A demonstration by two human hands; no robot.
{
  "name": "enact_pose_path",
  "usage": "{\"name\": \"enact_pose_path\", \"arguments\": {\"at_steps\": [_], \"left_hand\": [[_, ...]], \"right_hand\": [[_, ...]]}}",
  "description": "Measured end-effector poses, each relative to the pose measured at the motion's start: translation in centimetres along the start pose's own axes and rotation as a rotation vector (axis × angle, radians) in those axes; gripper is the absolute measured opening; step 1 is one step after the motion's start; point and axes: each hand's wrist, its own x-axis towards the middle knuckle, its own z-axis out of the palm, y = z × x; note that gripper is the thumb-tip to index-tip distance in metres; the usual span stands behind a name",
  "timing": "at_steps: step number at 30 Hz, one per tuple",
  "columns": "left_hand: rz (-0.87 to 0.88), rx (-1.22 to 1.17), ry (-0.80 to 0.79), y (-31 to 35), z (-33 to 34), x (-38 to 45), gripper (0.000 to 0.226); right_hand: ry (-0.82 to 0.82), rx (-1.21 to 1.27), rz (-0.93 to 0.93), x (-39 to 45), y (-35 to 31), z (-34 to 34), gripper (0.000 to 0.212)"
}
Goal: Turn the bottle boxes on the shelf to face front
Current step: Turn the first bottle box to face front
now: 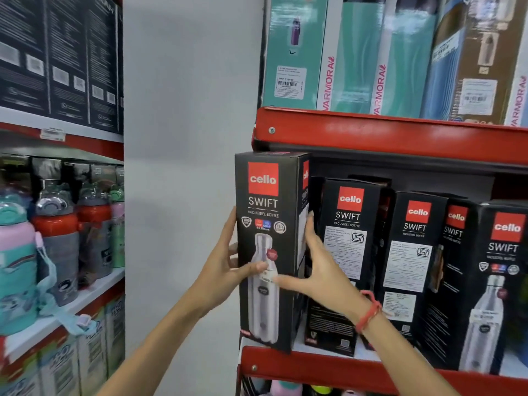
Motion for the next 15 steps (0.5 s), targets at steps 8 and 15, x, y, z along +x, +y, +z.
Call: {"name": "enact_pose_path", "arguments": {"at_steps": [8,15], "left_hand": [[0.041,0.143,0.122,-1.5,3.7,1.3,0.095],[-0.031,0.224,0.134,-2.6,4.4,1.6,0.095]], "right_hand": [[0.147,-0.046,0.05,1.6,0.7,0.4,0.103],[0.404,-0.205,0.073,1.3,1.5,2.7,0.096]]}}
